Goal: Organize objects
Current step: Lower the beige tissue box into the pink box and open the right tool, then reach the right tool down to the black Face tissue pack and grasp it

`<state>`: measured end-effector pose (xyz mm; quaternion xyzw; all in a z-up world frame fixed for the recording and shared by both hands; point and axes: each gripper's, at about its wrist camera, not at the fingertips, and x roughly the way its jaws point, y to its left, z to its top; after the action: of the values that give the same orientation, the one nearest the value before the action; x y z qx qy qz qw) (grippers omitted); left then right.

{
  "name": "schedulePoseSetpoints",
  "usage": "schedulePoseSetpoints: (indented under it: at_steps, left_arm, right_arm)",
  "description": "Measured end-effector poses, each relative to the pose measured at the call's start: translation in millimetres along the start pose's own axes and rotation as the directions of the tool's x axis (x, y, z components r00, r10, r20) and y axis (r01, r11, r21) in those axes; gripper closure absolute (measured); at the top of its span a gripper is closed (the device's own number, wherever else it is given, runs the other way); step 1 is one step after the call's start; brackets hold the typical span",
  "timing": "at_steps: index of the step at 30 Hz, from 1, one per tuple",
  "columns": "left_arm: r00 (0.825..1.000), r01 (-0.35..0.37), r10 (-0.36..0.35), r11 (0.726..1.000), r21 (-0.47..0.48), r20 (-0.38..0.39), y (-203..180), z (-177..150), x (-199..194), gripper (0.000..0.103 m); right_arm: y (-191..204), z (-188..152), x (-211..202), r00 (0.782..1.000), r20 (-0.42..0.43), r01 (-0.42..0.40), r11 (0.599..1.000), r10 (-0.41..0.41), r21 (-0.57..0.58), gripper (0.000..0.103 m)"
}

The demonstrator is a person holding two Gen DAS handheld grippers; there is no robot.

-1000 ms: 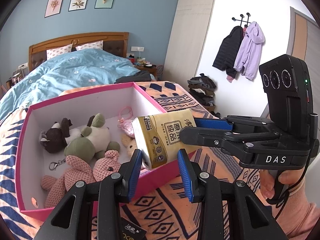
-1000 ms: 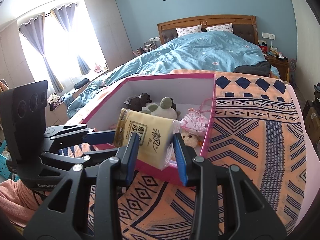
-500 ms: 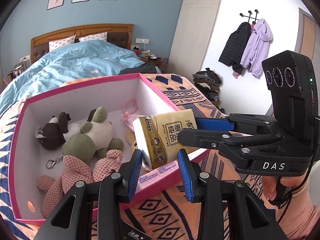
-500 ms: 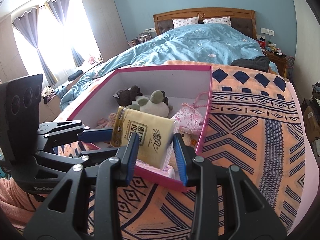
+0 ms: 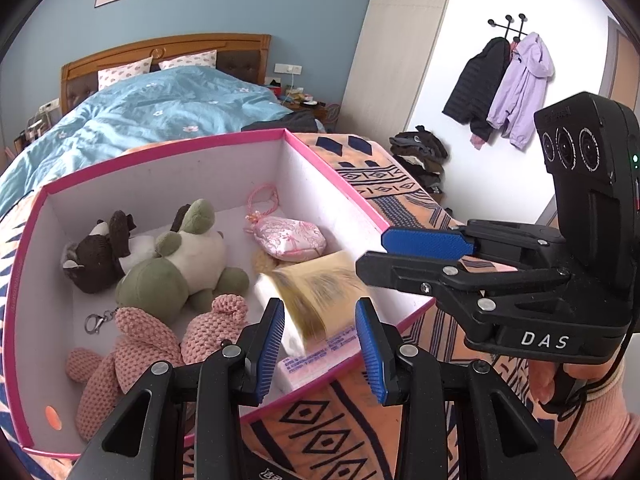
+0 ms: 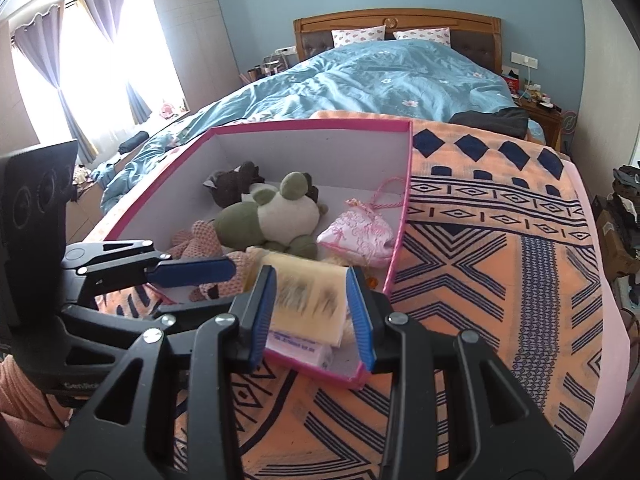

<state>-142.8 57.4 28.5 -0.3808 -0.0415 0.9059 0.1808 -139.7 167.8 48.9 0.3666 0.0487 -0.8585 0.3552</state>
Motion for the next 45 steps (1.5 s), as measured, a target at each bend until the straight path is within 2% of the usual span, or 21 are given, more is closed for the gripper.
schedulePoseSetpoints:
  at_steps: [7,9,11,16,21,24,28,33,39,42,45]
  left_arm:
    - [0.999,-0.024,0.024,1.000,0.016,0.035,-1,-6,-5,0.066]
    - [0.998,-0.032,0.030,0.999,0.029,0.059,-2,-10,-12,0.064]
    - [0.995,-0.035,0.031,0.999,0.041,0.095,-3,-16,-23,0.054]
    - [0.983,-0.041,0.028,0.997,0.066,0.183,-3,-35,-59,0.042]
    - [0.975,-0.071,0.055,0.995,0.065,0.216,2,-60,-85,0.039]
    - [0.980,-0.070,0.064,0.997,0.028,0.191,13,-76,-87,0.039]
    - [0.989,-0.087,0.092,0.995,-0.044,0.119,30,-97,-78,0.039]
    - [0.996,-0.064,0.072,0.987,-0.146,0.048,51,-120,-67,0.039]
    - [0.999,-0.032,0.027,0.979,-0.199,-0.027,55,-142,-51,0.042]
    - [0.999,-0.016,0.006,0.977,-0.214,-0.047,54,-147,-45,0.049]
    - [0.999,0.001,-0.012,0.976,-0.218,-0.053,53,-147,-42,0.063]
  right_arm:
    - [1,-3,-3,1.000,0.012,0.011,1.000,-0.011,-0.002,0.065]
    - [1,-5,-5,1.000,0.018,0.004,1.000,-0.005,0.004,0.065]
    - [2,-9,-10,1.000,0.026,-0.007,1.000,0.007,0.009,0.065]
    - [13,-21,-27,0.994,0.051,-0.094,0.996,0.094,-0.005,0.062]
    - [37,-40,-39,0.981,0.048,-0.182,0.981,0.185,-0.059,0.058]
    - [52,-54,-34,0.972,0.014,-0.231,0.970,0.233,-0.075,0.058]
    - [66,-71,-10,0.965,-0.066,-0.259,0.963,0.255,-0.068,0.058]
    - [72,-84,24,0.954,-0.151,-0.265,0.964,0.258,-0.029,0.058]
    - [77,-85,54,0.945,-0.212,-0.254,0.967,0.250,0.006,0.058]
    - [81,-85,64,0.942,-0.228,-0.251,0.968,0.246,0.009,0.058]
    - [83,-84,72,0.936,-0.238,-0.262,0.965,0.260,0.023,0.059]
